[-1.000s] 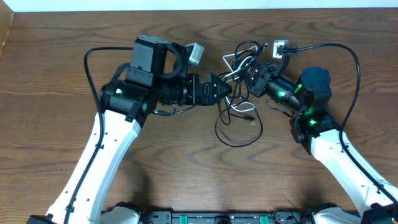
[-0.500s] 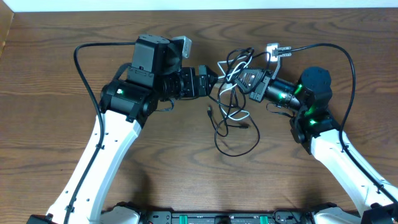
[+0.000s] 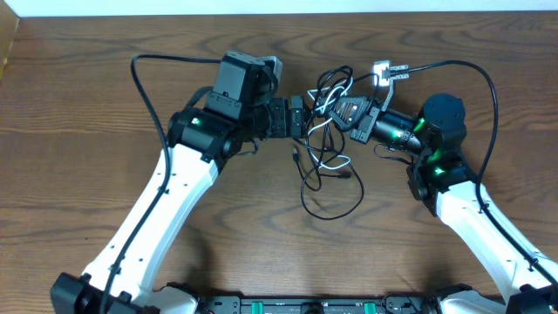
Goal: Untangle cables
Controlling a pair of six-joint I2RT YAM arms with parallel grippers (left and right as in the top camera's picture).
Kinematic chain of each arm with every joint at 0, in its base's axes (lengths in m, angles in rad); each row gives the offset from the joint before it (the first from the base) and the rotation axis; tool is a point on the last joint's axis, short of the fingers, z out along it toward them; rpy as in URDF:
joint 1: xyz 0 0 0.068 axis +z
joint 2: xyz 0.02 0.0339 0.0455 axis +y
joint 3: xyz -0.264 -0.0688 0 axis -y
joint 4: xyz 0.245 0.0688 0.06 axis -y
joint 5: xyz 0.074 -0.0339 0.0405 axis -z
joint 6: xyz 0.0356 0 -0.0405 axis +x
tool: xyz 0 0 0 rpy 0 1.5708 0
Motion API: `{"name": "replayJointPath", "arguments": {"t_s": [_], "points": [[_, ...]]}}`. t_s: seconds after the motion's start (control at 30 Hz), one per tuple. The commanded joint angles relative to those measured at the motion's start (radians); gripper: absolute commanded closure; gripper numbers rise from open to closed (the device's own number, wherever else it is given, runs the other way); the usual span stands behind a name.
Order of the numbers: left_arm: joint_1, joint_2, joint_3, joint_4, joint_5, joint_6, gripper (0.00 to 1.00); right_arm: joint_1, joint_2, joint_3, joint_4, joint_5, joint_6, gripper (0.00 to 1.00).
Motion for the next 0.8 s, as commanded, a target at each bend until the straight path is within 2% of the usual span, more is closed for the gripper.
{"name": "replayJointPath", "arguments": {"t_s": [0.0, 0.27, 0.37, 0.5, 0.77], "points": [[-0.006, 0.027, 0.023, -0.001, -0.046, 0.013, 0.09, -0.006, -0.019, 0.006, 0.034, -0.022, 0.011, 0.99], [-0.006, 0.031, 0.023, -0.025, -0.045, 0.012, 0.15, -0.072, -0.019, 0.006, 0.047, -0.021, 0.025, 0.99], [-0.007, 0.031, 0.023, -0.050, -0.044, -0.017, 0.21, -0.108, -0.019, 0.006, 0.056, -0.021, 0.080, 0.99], [-0.023, 0.031, 0.022, -0.055, 0.019, -0.026, 0.21, -0.136, -0.019, 0.006, 0.100, -0.021, 0.142, 0.99], [-0.080, 0.031, 0.022, -0.049, 0.055, -0.025, 0.22, -0.138, -0.019, 0.006, 0.135, -0.042, 0.131, 0.99]]}}
